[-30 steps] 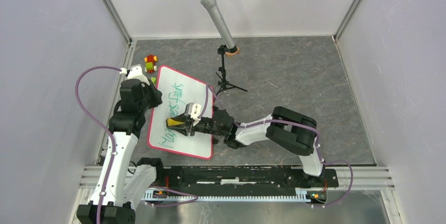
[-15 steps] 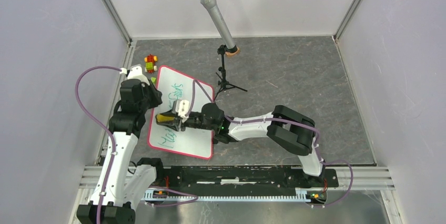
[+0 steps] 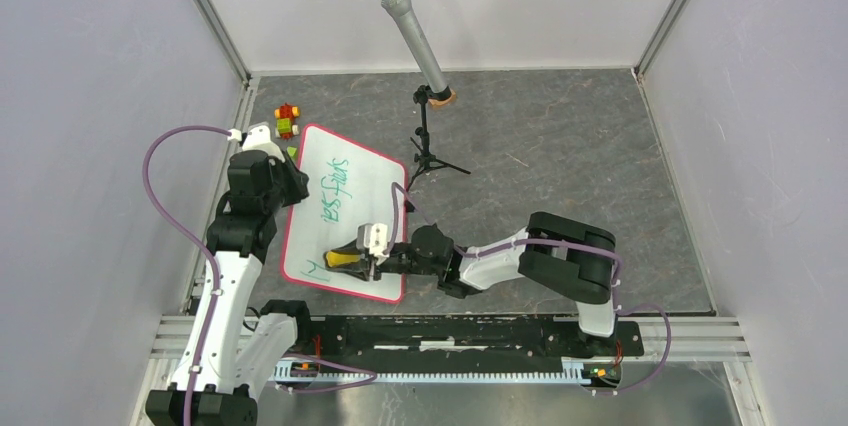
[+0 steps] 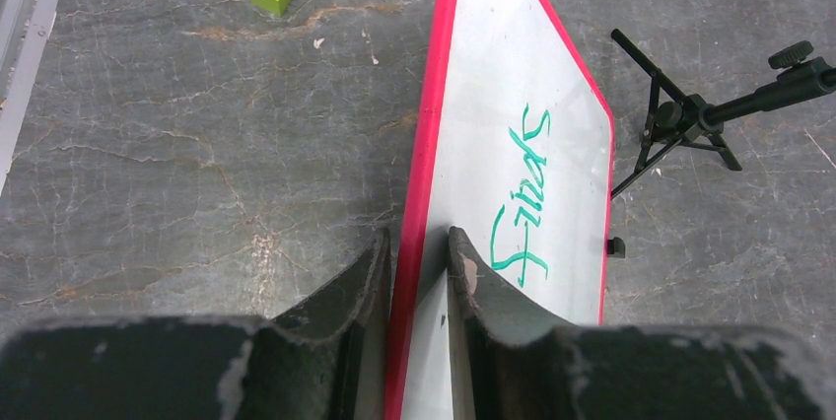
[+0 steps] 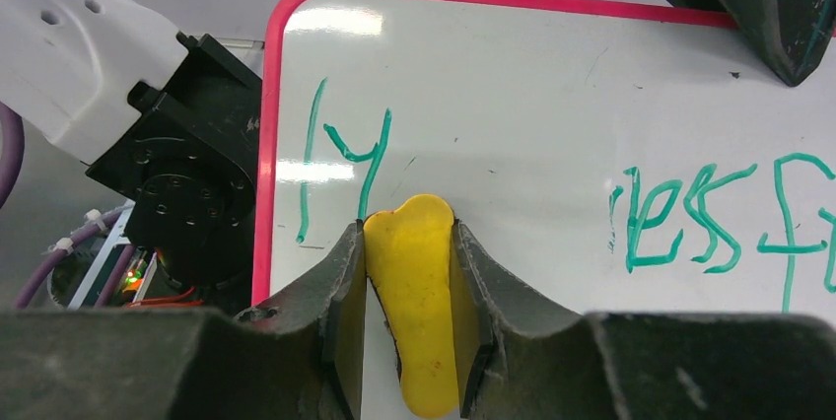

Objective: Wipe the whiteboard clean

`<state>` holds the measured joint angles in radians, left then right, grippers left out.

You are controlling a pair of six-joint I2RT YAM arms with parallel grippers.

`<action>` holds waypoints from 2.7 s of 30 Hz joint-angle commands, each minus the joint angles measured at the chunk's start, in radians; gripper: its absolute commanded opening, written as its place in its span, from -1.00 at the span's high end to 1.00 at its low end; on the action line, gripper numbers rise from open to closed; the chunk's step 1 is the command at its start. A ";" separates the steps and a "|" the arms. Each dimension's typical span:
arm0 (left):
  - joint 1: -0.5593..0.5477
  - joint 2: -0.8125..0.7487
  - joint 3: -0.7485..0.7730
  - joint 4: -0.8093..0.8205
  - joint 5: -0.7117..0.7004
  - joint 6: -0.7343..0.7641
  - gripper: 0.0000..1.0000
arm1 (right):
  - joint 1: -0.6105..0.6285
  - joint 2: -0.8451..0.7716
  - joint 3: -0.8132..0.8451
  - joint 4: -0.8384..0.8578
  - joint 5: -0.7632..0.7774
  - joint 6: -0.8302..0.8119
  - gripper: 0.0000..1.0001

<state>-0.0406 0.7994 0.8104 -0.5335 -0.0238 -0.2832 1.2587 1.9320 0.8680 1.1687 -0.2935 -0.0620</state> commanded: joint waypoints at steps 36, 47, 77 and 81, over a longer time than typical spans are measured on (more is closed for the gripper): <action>-0.028 0.003 -0.012 -0.062 0.091 -0.019 0.95 | 0.122 0.020 0.273 -0.598 0.069 -0.196 0.59; -0.029 -0.002 -0.013 -0.063 0.089 -0.020 0.95 | 0.095 0.074 0.357 -0.611 0.147 -0.129 0.52; -0.028 0.016 -0.008 -0.073 0.043 -0.040 0.96 | -0.105 0.081 0.320 -0.471 0.134 0.191 0.42; -0.029 0.019 -0.006 -0.074 0.043 -0.040 0.95 | -0.117 0.078 0.304 -0.474 0.111 0.217 0.14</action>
<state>-0.0547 0.8131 0.8101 -0.5179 -0.0246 -0.2863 1.1667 1.9690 1.1786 0.7803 -0.2176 0.0963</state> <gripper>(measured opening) 0.242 0.373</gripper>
